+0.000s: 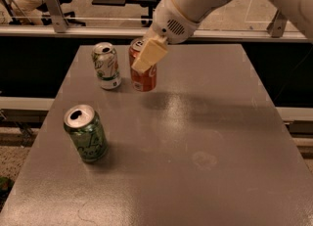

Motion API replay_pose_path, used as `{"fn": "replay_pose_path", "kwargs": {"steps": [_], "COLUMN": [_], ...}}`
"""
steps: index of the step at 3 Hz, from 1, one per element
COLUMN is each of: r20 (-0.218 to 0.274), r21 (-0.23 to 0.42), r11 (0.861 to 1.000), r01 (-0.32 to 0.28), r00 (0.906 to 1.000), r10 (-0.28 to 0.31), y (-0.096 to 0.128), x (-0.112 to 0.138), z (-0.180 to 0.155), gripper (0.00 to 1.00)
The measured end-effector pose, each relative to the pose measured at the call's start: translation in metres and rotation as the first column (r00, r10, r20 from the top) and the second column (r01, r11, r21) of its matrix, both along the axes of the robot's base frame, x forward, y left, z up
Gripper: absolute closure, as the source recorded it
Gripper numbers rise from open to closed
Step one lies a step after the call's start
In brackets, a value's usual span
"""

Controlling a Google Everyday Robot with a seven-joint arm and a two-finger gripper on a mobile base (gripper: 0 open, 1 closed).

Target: Move coke can near 7up can

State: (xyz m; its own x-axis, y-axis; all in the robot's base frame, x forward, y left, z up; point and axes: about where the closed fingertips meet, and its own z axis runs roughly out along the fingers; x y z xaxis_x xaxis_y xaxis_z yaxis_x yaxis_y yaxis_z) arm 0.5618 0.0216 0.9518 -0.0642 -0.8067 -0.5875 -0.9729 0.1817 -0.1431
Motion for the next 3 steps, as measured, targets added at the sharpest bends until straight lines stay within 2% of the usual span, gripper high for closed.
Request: {"fn": "replay_pose_path", "kwargs": {"steps": [1, 3], "r20": [-0.002, -0.012], "r21": [-0.022, -0.013], "r11": [1.000, 1.000], "r01": [0.007, -0.004], "r00": [1.0000, 0.9999], "r10": [-0.007, 0.004], "y": [0.005, 0.017], "x": [0.013, 0.027], "z": [-0.014, -0.033], "gripper": [0.85, 0.38]}}
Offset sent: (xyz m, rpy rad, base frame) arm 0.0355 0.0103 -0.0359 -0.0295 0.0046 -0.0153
